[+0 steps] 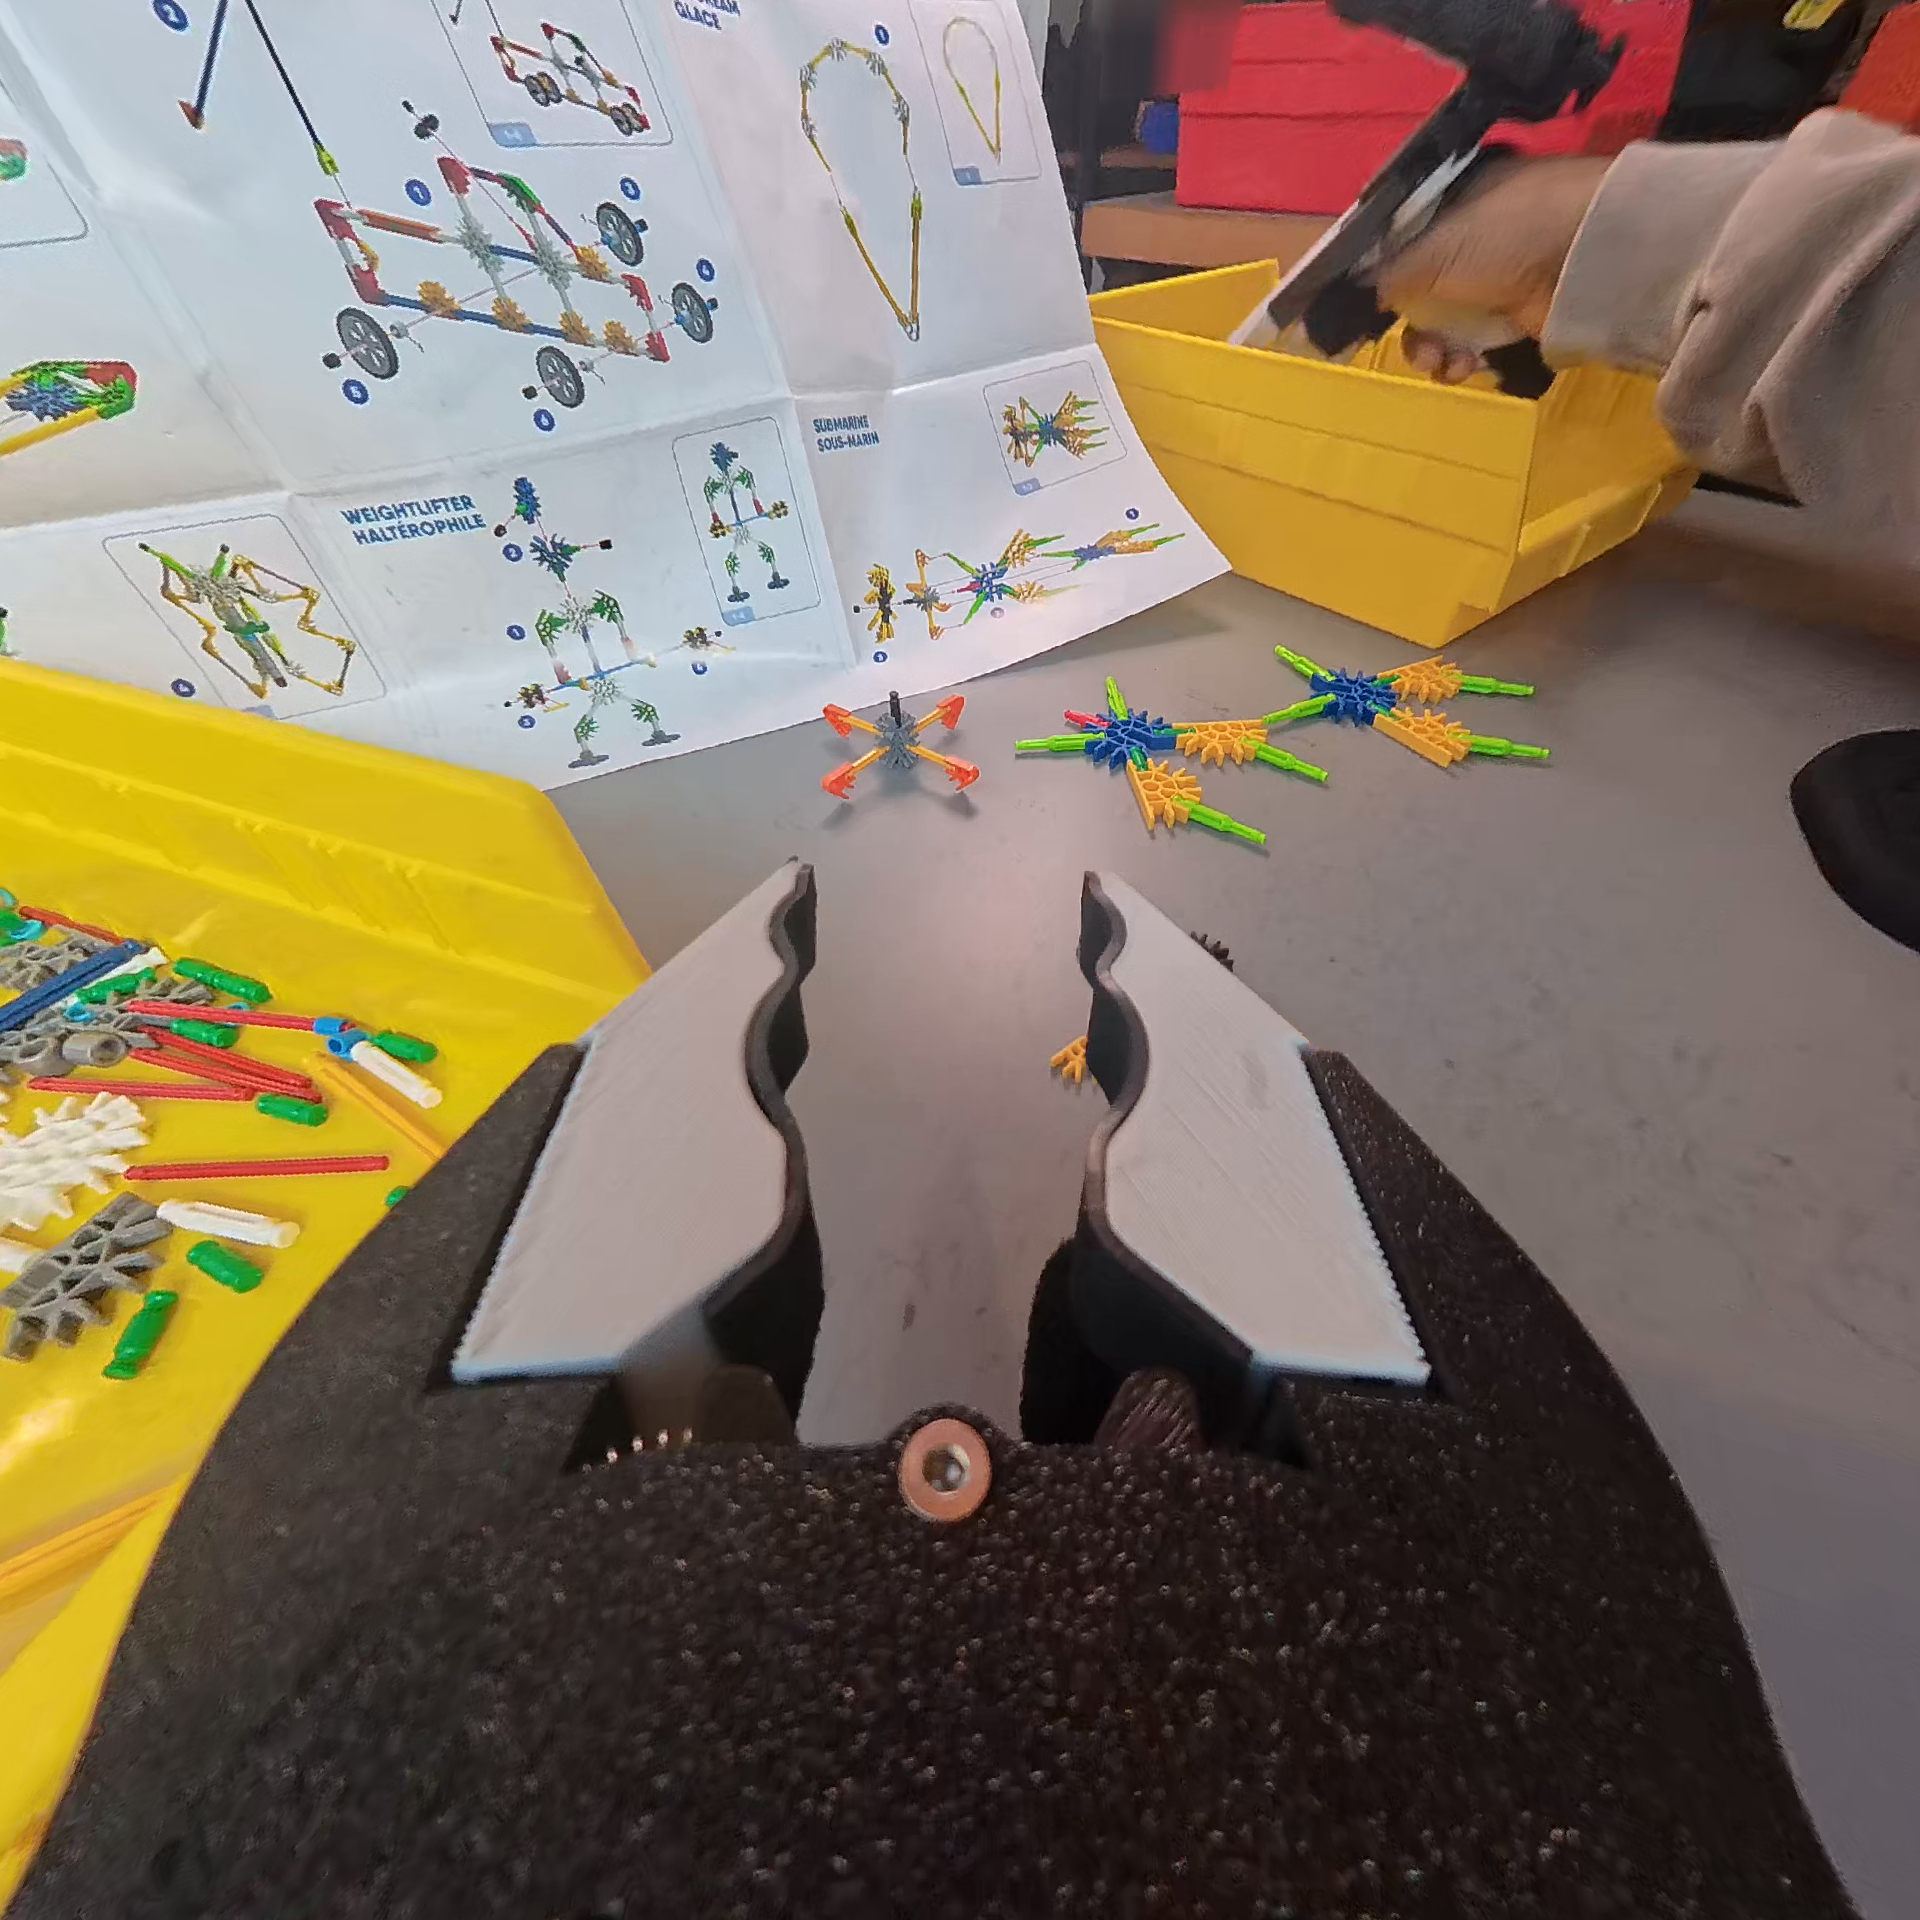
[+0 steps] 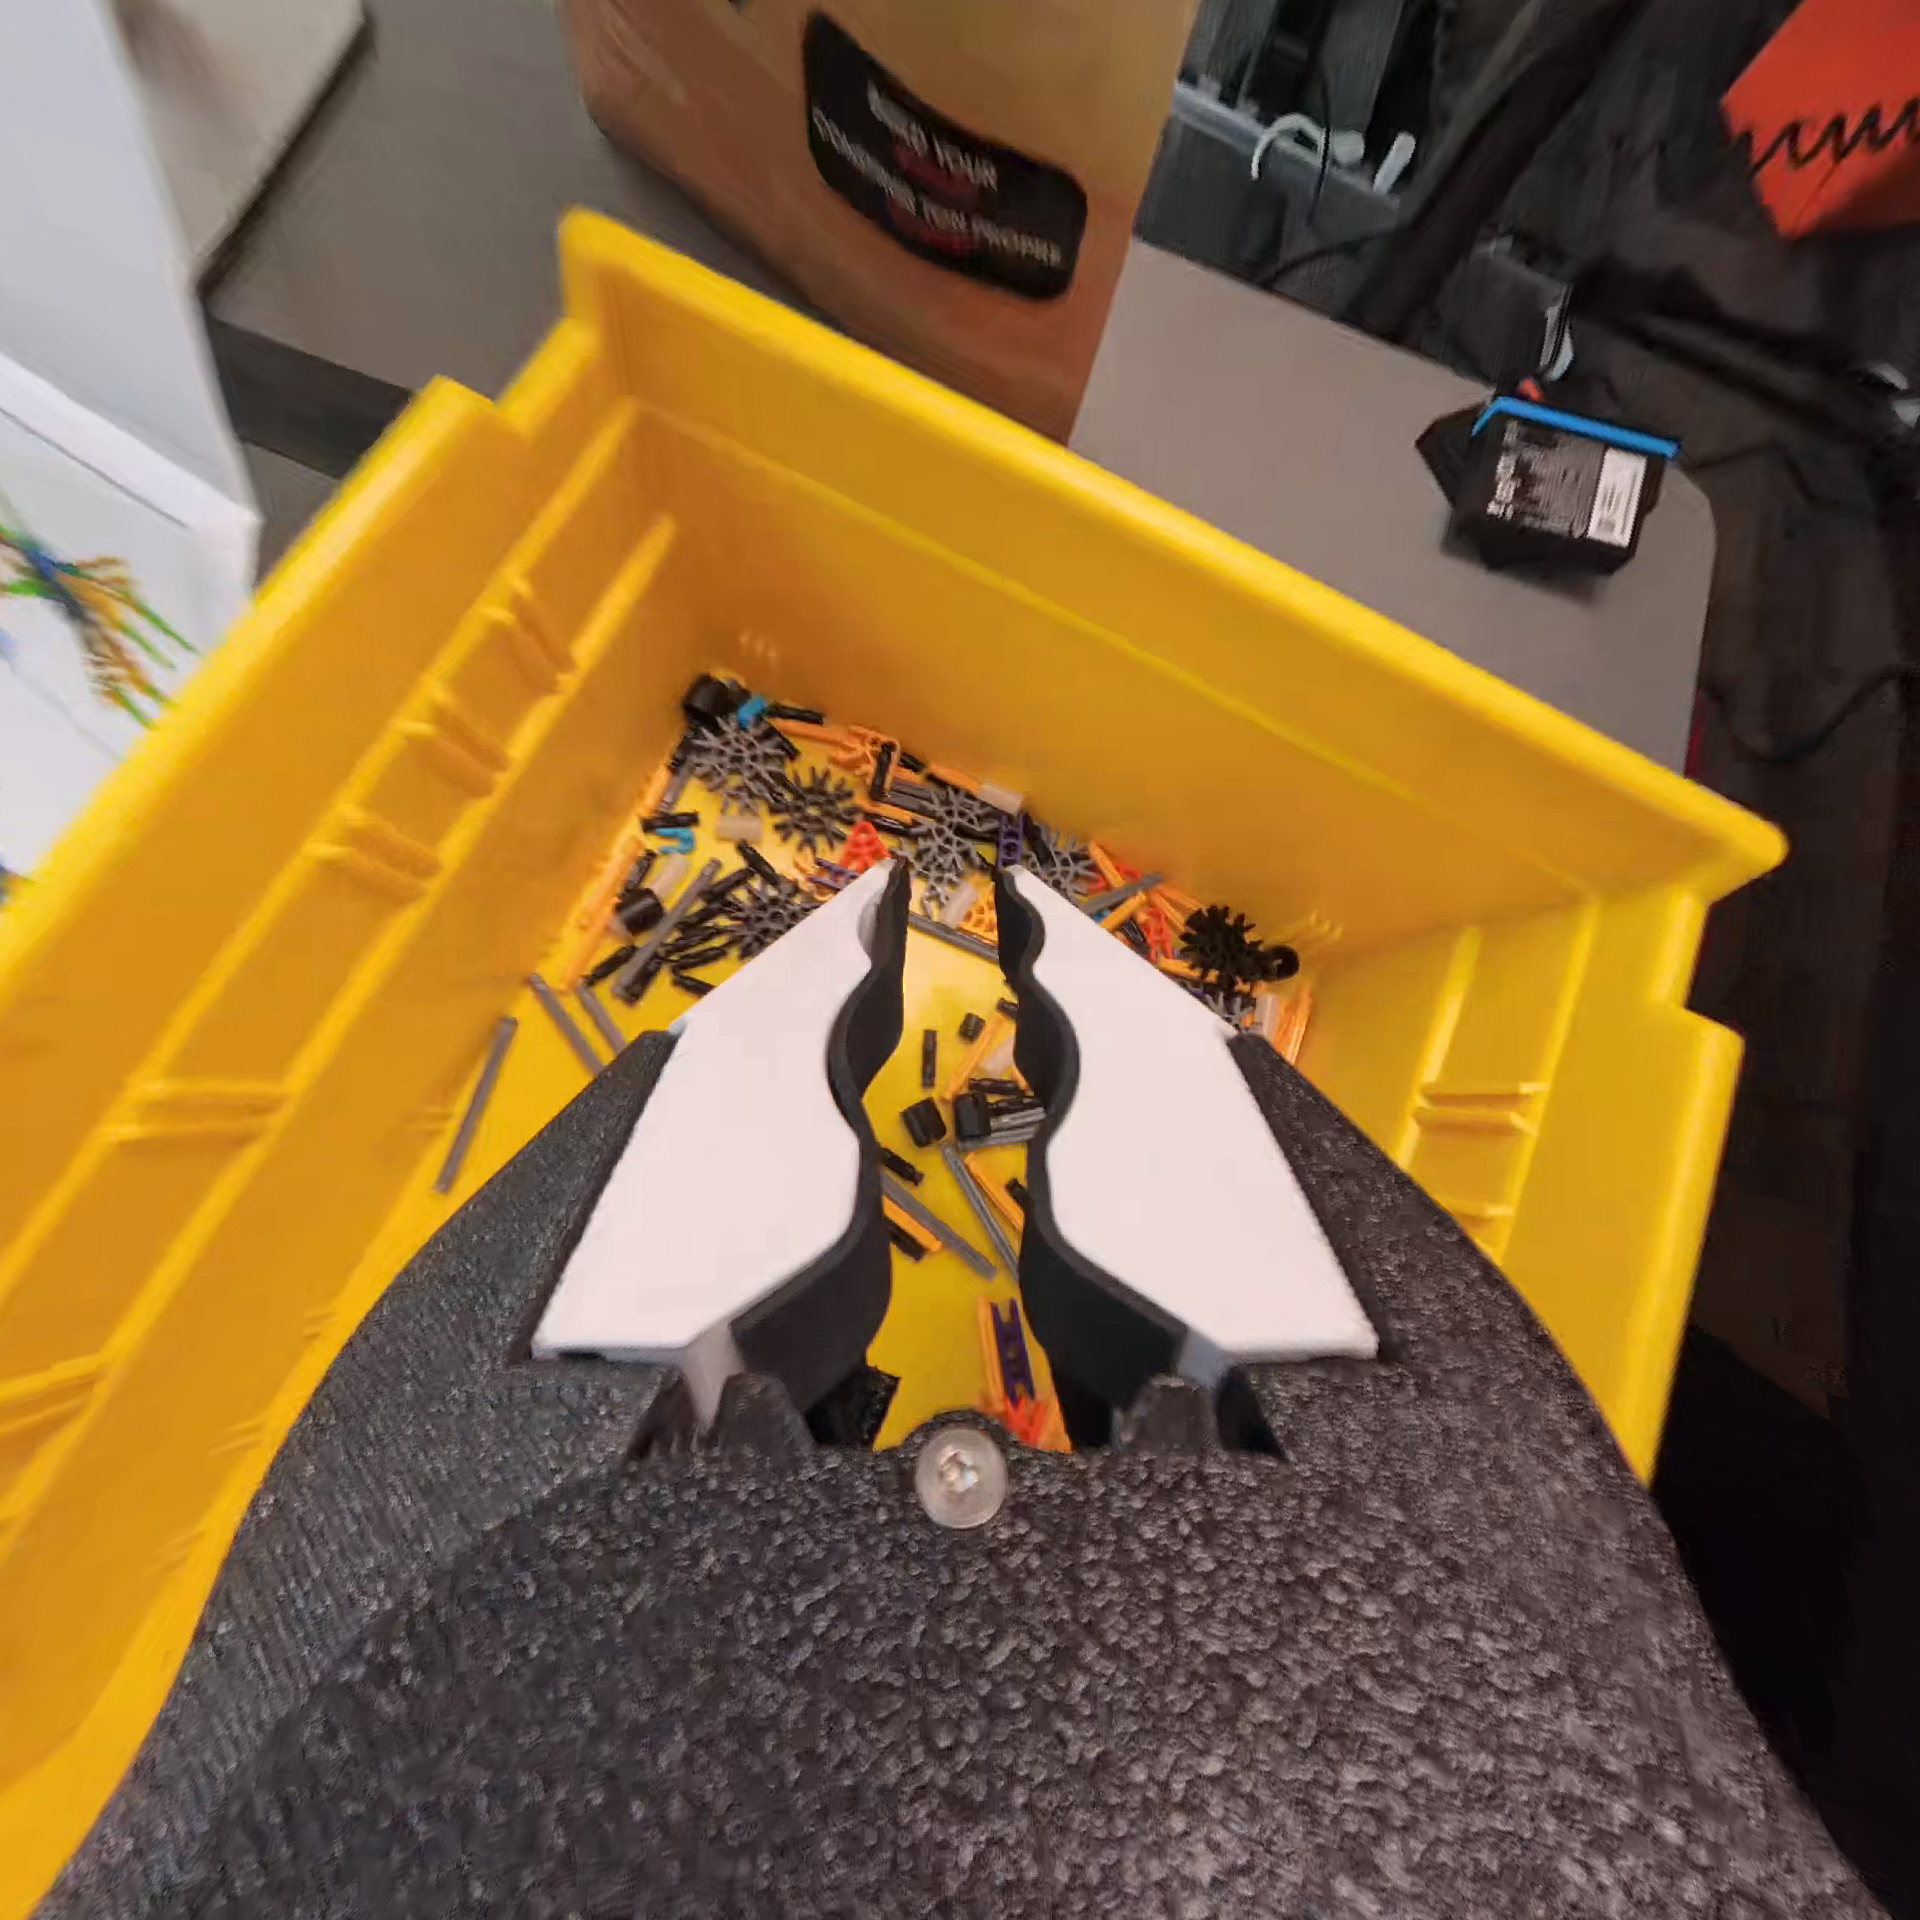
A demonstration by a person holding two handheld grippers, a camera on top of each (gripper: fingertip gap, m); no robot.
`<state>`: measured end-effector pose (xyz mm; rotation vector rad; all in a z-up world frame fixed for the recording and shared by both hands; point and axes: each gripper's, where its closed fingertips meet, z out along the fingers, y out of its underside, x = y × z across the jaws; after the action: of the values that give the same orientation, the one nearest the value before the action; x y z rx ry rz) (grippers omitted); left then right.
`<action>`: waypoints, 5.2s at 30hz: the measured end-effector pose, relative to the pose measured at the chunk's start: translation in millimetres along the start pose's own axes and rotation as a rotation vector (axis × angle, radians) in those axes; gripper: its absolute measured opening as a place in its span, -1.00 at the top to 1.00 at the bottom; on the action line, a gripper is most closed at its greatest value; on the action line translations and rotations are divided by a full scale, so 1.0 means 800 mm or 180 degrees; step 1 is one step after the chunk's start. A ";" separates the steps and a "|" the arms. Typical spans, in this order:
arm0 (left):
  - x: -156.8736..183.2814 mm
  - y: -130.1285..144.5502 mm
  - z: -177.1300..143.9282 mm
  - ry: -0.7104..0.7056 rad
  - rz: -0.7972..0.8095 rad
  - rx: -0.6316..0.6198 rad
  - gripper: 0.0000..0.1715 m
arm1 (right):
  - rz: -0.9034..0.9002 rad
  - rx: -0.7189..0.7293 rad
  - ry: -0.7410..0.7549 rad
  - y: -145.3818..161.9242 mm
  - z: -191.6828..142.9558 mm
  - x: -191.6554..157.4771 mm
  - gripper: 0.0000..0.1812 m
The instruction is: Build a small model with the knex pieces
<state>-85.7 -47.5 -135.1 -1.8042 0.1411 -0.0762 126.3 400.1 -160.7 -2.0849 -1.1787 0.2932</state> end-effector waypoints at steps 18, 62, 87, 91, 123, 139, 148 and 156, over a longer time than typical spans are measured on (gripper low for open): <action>-0.004 -0.005 -0.002 0.0066 -0.0162 0.0110 0.41 | 0.0155 -0.0394 -0.0148 0.045 0.049 0.004 0.88; -0.003 0.001 -0.001 0.0063 -0.0087 0.0006 0.40 | -0.0217 -0.0521 -0.0458 0.047 0.048 -0.010 0.99; 0.008 -0.017 -0.011 0.0046 0.0112 0.0070 0.39 | -0.2732 0.0414 -0.2575 0.142 -0.155 -0.532 0.80; 0.009 -0.016 -0.011 0.0057 0.0122 0.0063 0.39 | -0.2323 0.0971 -0.2102 0.051 -0.186 -0.459 0.79; 0.002 0.009 0.002 0.0077 -0.0037 -0.0142 0.39 | 0.0222 -0.0359 -0.0209 0.044 0.050 -0.002 0.98; 0.003 0.012 0.003 0.0089 -0.0048 -0.0167 0.39 | 0.0123 -0.0541 -0.0387 0.054 0.043 -0.014 0.87; 0.003 0.009 0.002 0.0094 -0.0034 -0.0147 0.39 | 0.0090 -0.0517 -0.0441 0.055 0.040 -0.014 0.88; 0.004 0.012 0.003 0.0119 -0.0094 -0.0180 0.39 | -0.0509 0.0961 -0.0933 -0.048 -0.121 -0.134 0.87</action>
<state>-83.2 -47.8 -145.0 -1.8623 0.1446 -0.1281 90.5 279.1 -80.1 -1.7139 -1.3684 0.6748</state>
